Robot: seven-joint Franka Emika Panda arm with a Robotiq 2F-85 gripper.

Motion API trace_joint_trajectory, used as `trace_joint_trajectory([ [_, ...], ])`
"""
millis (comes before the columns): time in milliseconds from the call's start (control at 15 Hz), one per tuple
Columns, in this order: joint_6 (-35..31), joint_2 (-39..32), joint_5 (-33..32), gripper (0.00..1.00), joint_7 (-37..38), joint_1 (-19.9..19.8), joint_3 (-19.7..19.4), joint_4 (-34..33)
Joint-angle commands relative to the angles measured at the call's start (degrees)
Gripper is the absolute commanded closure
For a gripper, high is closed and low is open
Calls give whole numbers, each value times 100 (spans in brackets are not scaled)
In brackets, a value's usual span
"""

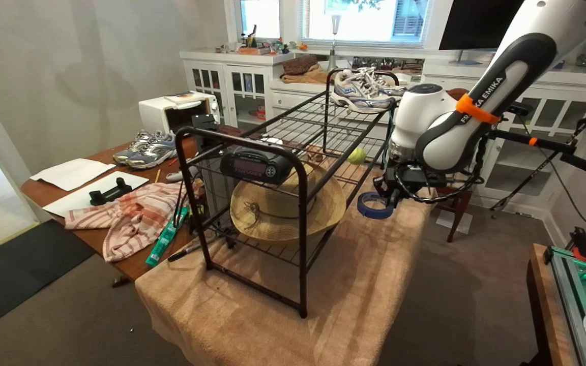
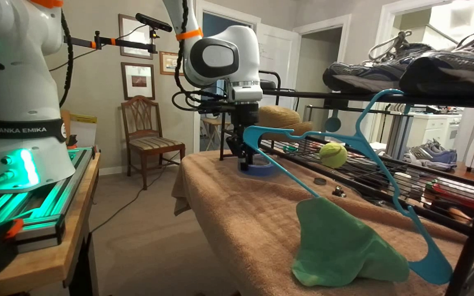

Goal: Remove the blue masking tape from the shoe rack and place it on the counter.

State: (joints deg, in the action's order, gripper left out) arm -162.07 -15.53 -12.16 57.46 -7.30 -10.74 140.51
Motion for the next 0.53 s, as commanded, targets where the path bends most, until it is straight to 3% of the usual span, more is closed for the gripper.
trace_joint_trajectory([
  [0,-342,-311,311,95,-477,193,-179,-95],
  [467,-371,-674,916,95,-1305,340,-161,-190],
])
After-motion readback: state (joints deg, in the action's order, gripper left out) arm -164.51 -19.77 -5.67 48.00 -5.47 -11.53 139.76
